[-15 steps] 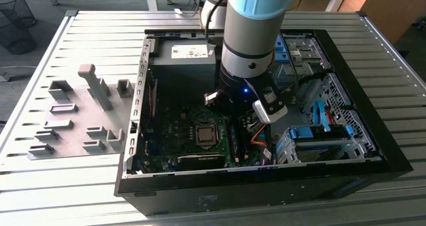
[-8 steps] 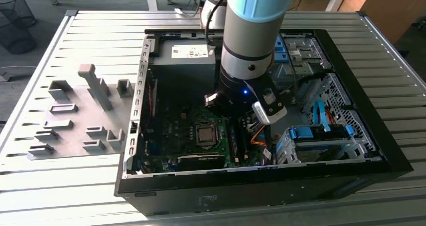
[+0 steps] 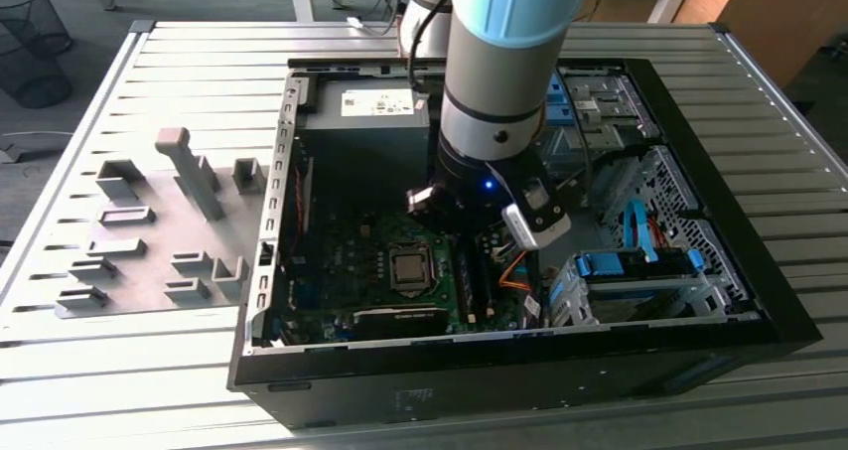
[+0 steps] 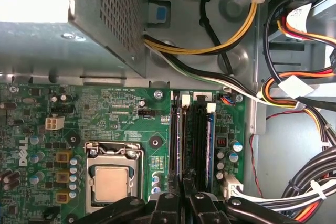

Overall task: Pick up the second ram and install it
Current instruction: 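Insert the second ram into the second slot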

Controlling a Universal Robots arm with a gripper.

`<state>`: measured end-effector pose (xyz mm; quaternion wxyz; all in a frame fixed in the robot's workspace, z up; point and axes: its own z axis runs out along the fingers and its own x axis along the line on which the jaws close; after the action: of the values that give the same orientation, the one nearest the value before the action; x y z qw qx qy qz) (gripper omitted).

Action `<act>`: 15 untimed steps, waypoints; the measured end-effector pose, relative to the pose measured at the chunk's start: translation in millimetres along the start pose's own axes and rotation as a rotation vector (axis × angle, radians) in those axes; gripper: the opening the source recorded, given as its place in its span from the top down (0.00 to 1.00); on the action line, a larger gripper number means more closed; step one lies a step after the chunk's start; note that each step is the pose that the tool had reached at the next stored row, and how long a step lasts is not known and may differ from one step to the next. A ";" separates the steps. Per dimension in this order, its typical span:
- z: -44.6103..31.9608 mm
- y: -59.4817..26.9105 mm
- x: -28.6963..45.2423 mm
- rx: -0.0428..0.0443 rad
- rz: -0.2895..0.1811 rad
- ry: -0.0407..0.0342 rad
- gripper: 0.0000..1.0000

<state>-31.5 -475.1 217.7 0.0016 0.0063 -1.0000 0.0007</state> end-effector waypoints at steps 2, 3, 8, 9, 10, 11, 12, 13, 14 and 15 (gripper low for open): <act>0.3 -0.8 0.0 -0.0001 0.000 0.0000 0.86; 0.4 -1.2 0.0 -0.0001 0.000 -0.0001 0.86; 0.4 -3.5 0.1 0.0003 0.000 0.0001 0.86; 0.4 -3.5 0.1 0.0004 0.000 0.0001 0.86; 0.5 -3.6 0.1 0.0005 0.000 0.0002 0.86; 0.5 -3.6 0.1 0.0004 0.000 0.0002 0.86; 0.6 -3.6 0.1 0.0003 0.000 0.0001 0.86; 0.5 -3.6 0.1 0.0001 0.000 0.0000 0.86; -0.1 -3.6 0.1 0.0002 0.000 0.0001 0.86; -1.0 -3.6 0.1 0.0003 0.000 0.0001 0.86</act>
<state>-31.6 -478.8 218.6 0.0016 0.0062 -1.0000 0.0009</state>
